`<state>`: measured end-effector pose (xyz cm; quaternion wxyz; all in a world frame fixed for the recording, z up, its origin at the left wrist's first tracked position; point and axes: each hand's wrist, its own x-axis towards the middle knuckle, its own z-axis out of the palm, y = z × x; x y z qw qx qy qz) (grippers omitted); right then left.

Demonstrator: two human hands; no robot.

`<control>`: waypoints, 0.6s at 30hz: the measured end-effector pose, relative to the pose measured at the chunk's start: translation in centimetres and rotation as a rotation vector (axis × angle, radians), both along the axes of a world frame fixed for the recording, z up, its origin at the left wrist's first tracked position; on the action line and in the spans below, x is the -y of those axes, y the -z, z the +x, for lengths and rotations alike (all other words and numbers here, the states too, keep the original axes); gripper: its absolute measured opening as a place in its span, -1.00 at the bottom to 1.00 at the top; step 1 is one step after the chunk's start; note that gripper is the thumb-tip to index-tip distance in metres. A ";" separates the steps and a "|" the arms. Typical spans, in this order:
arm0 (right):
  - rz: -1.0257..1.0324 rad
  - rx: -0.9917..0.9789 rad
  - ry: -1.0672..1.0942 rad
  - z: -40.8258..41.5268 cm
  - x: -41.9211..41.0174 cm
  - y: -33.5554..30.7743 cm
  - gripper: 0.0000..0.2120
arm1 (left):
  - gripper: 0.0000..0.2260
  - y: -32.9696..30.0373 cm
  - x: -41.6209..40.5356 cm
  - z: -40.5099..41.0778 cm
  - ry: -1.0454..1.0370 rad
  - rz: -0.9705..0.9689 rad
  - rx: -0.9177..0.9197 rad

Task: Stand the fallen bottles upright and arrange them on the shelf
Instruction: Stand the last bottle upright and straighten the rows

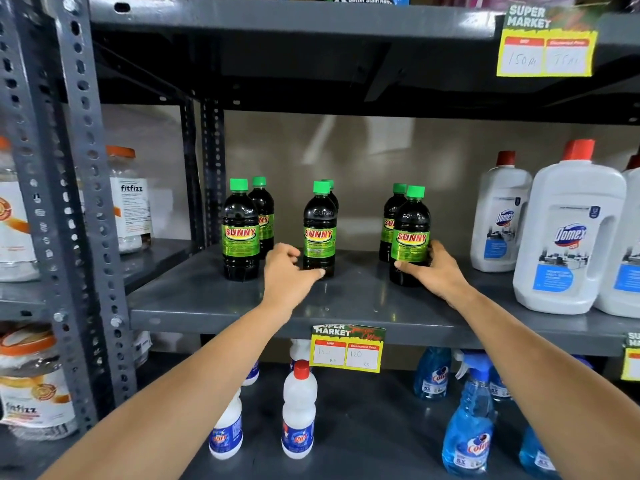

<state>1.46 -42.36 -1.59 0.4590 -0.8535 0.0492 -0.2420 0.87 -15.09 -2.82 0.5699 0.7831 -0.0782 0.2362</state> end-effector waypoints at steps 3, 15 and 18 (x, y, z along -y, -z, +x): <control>-0.009 0.008 0.004 0.0 0.0 -0.1 -0.31 | -0.11 -0.7 -0.1 2.4 0.024 0.077 -0.241; -0.083 0.012 0.020 -2.0 0.1 -0.2 -0.34 | -0.48 -1.0 0.2 3.6 0.128 0.193 -0.193; -0.105 0.012 0.025 -3.2 0.1 -0.1 -0.33 | -0.49 -0.7 0.0 2.2 0.157 0.217 -0.154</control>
